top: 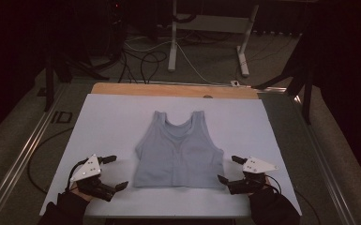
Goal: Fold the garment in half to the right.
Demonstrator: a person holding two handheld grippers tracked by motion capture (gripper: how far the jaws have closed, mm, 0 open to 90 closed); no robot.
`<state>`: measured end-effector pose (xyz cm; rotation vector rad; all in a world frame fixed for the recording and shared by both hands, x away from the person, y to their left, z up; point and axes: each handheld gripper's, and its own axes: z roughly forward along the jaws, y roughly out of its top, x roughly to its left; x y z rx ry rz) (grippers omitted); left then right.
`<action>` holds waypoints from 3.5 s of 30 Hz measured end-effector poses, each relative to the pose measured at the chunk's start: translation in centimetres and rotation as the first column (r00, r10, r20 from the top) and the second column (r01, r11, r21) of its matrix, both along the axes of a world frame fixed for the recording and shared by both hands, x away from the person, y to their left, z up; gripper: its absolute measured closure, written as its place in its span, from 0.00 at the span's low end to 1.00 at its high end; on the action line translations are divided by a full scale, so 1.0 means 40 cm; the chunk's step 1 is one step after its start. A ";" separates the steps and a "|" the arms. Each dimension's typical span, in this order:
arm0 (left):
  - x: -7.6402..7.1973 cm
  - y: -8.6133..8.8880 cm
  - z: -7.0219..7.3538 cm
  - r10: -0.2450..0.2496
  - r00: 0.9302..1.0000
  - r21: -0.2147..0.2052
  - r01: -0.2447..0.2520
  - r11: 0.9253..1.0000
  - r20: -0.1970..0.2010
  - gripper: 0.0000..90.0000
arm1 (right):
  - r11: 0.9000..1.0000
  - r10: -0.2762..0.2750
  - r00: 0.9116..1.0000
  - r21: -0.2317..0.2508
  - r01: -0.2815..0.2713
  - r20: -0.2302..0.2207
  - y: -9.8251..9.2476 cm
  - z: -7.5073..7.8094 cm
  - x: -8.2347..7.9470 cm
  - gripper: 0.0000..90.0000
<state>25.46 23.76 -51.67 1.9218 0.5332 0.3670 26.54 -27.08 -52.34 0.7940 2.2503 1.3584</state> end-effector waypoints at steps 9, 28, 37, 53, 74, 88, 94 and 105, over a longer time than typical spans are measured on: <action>0.003 -0.002 0.000 -0.017 1.000 -0.001 0.017 1.000 -0.002 0.01 | 1.000 0.020 1.000 0.002 -0.020 0.002 0.001 0.000 -0.003 0.09; -0.006 -0.005 0.012 -0.037 0.999 -0.009 0.037 0.999 0.007 0.01 | 1.000 0.022 1.000 0.017 -0.022 -0.013 0.006 0.011 0.004 0.09; -0.007 -0.018 0.026 -0.050 0.999 0.003 0.050 0.999 -0.010 0.01 | 1.000 -0.005 1.000 0.026 0.004 0.019 0.012 0.041 -0.004 0.09; -0.014 -0.079 0.126 -0.099 0.995 0.011 0.099 0.995 -0.014 0.01 | 0.999 0.035 0.995 0.020 -0.037 0.094 0.057 0.152 0.041 0.10; 0.021 -0.114 0.173 -0.012 1.000 0.068 0.013 0.998 -0.017 0.01 | 0.989 0.141 0.980 0.020 -0.146 0.141 0.199 0.264 0.197 0.10; 0.026 -0.127 0.175 0.068 0.998 0.095 -0.067 0.993 -0.011 0.01 | 0.980 0.196 0.975 0.004 -0.197 0.107 0.319 0.277 0.303 0.10; 0.025 -0.144 0.162 0.079 0.996 0.103 -0.075 0.992 -0.038 0.01 | 0.978 0.207 0.975 0.003 -0.208 0.084 0.365 0.269 0.345 0.10; 0.023 -0.174 0.125 0.108 0.992 0.133 -0.098 0.986 -0.068 0.01 | 0.977 0.212 0.977 -0.008 -0.212 0.034 0.447 0.243 0.410 0.10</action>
